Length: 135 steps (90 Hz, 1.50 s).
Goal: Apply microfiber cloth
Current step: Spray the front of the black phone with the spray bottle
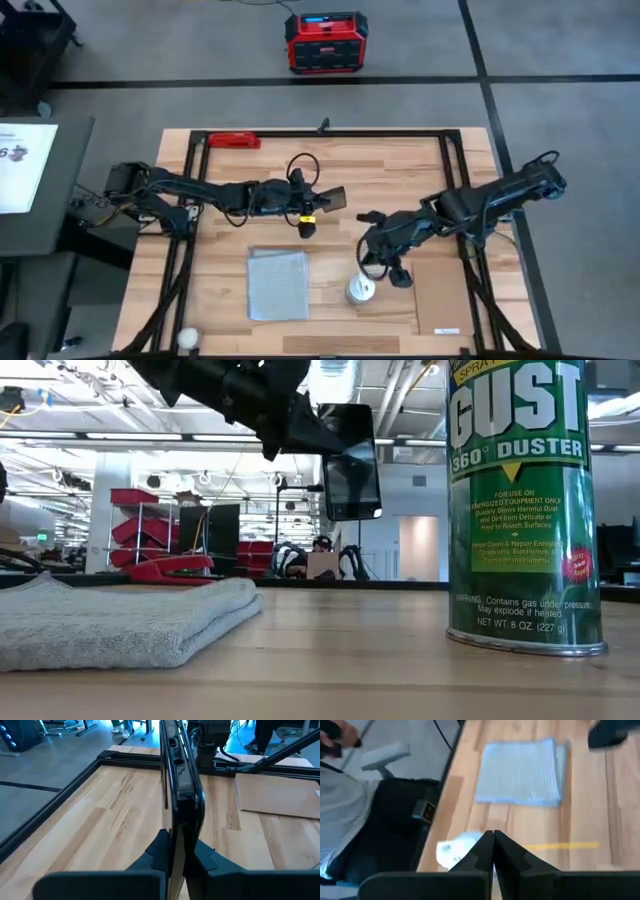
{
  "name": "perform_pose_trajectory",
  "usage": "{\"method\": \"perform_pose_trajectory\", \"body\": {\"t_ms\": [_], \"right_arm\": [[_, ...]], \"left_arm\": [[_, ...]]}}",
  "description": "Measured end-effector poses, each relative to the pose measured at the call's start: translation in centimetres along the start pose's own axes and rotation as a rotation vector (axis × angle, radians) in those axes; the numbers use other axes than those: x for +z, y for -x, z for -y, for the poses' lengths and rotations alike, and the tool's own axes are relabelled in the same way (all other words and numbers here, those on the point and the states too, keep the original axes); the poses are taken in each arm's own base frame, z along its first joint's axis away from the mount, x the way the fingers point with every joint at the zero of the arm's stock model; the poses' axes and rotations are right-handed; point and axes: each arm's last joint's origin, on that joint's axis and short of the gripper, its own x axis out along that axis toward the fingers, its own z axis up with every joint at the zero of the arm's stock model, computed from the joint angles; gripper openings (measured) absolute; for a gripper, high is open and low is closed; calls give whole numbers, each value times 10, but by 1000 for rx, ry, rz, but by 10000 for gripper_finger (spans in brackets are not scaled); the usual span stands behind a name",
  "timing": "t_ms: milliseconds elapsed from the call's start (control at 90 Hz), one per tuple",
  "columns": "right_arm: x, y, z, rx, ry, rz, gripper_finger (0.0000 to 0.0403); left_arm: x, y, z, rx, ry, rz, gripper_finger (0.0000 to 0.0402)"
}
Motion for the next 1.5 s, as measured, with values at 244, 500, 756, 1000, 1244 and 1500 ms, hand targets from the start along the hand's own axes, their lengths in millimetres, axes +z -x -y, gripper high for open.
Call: {"method": "perform_pose_trajectory", "body": {"t_ms": [244, 500, 756, 1000, 1244, 1500], "right_arm": [[-5, -16, -5, -3, -4, -69, 0], [-4, -17, -4, -3, -14, -62, 0], [-3, -17, -1, -21, -40, -58, 0], [0, -23, 3, -34, -56, -46, 0], [-2, -35, -2, -6, -61, -70, 0], [3, -28, -10, -17, -56, -60, 0]], "left_arm": [[0, -1, -3, 10, 9, 0, 7], [0, -1, -3, 9, 8, -4, 7], [-1, -1, -3, 9, 7, -7, 7], [-1, -1, -3, 9, 6, -12, 7], [-2, -1, -3, 9, 11, -22, 7], [-3, -1, -3, 9, 10, -28, 7]]}}
